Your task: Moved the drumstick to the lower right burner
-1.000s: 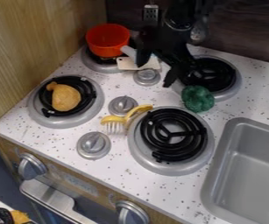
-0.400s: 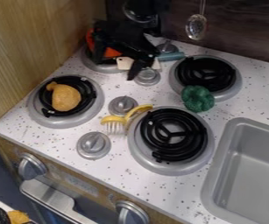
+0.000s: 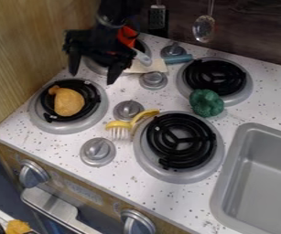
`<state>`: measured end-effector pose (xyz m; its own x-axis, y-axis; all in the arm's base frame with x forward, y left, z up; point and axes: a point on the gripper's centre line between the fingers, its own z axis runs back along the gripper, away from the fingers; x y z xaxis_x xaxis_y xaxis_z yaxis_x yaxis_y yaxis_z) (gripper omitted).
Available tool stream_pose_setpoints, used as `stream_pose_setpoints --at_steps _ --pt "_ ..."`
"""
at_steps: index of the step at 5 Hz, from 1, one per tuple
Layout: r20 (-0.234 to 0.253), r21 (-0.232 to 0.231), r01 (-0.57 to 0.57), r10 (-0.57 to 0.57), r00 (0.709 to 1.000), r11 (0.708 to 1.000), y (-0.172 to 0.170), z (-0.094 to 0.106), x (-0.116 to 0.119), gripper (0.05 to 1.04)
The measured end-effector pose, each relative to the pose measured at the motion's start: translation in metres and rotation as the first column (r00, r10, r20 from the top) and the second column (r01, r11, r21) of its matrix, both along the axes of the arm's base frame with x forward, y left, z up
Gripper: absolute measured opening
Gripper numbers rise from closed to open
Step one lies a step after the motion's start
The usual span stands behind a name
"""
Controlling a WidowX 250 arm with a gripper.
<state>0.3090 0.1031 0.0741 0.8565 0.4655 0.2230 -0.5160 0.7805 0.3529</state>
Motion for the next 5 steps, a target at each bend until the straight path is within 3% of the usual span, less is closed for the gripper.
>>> stream_pose_setpoints --at_steps 1,2,4,5 --pt "-0.086 0.0 -0.093 0.092 0.992 0.996 0.013 -0.022 -0.014 1.001" --pt "-0.111 0.014 -0.179 0.179 0.977 0.984 0.014 -0.024 -0.018 1.001" --pt "-0.152 0.004 -0.23 0.228 0.962 0.973 0.018 -0.033 -0.019 0.999" --pt "-0.13 -0.003 -0.234 0.232 0.964 0.972 0.02 -0.036 -0.017 0.999"
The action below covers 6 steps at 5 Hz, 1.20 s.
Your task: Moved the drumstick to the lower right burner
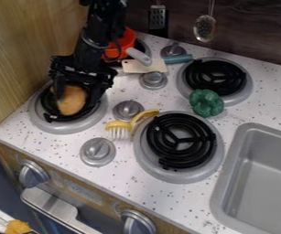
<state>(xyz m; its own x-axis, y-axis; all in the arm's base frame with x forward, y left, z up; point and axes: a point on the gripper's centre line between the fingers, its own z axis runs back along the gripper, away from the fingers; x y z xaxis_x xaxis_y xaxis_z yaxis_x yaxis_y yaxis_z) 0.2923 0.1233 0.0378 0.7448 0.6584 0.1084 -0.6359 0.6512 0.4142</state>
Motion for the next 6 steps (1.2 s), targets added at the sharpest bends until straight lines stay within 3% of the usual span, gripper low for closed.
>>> stream_pose_setpoints --at_steps 1,3,4,5,6 --pt "-0.016 0.003 -0.006 0.006 1.0 1.0 0.005 -0.004 -0.002 0.999" --pt "0.014 0.0 -0.021 0.021 1.0 1.0 0.015 -0.009 -0.003 0.999" --pt "0.021 -0.005 -0.039 0.039 0.999 0.999 0.015 -0.01 -0.003 0.948" --pt "-0.02 -0.013 -0.06 0.059 0.998 0.998 0.014 -0.01 -0.006 0.813" --pt "-0.066 -0.025 -0.07 0.068 0.995 0.997 0.011 -0.008 -0.012 0.812"
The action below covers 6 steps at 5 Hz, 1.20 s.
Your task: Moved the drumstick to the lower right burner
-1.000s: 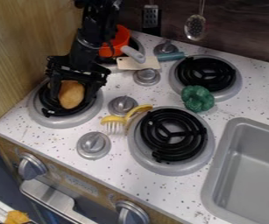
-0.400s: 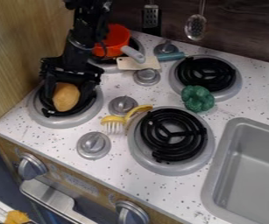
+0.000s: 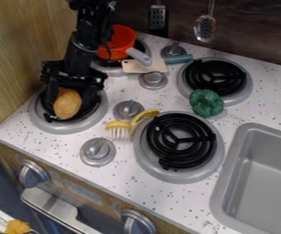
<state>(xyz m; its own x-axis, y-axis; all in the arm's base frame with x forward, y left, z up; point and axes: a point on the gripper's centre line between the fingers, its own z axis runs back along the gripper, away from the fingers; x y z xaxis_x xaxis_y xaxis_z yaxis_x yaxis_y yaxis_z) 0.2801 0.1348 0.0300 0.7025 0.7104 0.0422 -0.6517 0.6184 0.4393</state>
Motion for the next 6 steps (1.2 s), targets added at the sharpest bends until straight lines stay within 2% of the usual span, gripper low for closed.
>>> stream_pose_setpoints --at_steps 1,3,4,5,6 --pt "-0.048 0.012 0.004 -0.003 0.999 1.0 -0.004 0.013 0.003 0.675" --pt "-0.109 0.048 0.02 -0.014 0.994 0.999 -0.03 0.036 0.009 0.659" --pt "-0.118 0.048 0.042 -0.036 0.992 0.998 -0.041 0.047 0.015 0.659" --pt "-0.104 0.046 0.051 -0.046 0.994 0.998 -0.065 0.063 0.027 0.659" --pt "-0.041 0.029 0.063 -0.062 0.997 0.998 -0.103 0.073 0.039 0.659"
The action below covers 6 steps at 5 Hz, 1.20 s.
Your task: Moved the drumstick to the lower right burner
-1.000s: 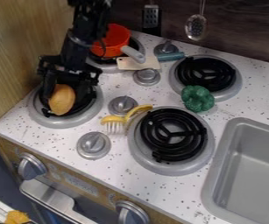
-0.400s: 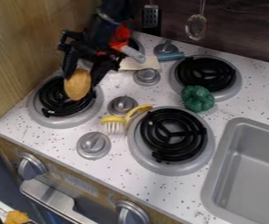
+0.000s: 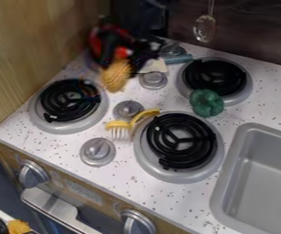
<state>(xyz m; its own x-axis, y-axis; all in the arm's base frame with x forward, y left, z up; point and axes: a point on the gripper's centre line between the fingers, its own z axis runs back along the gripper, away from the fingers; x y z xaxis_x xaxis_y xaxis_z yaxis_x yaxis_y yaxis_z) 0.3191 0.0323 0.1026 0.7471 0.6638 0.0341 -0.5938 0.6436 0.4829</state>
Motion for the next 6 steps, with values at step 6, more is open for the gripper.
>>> stream_pose_setpoints --at_steps 6 --pt "0.127 -0.169 0.426 -0.409 0.904 0.889 -0.097 -0.004 0.0 0.659"
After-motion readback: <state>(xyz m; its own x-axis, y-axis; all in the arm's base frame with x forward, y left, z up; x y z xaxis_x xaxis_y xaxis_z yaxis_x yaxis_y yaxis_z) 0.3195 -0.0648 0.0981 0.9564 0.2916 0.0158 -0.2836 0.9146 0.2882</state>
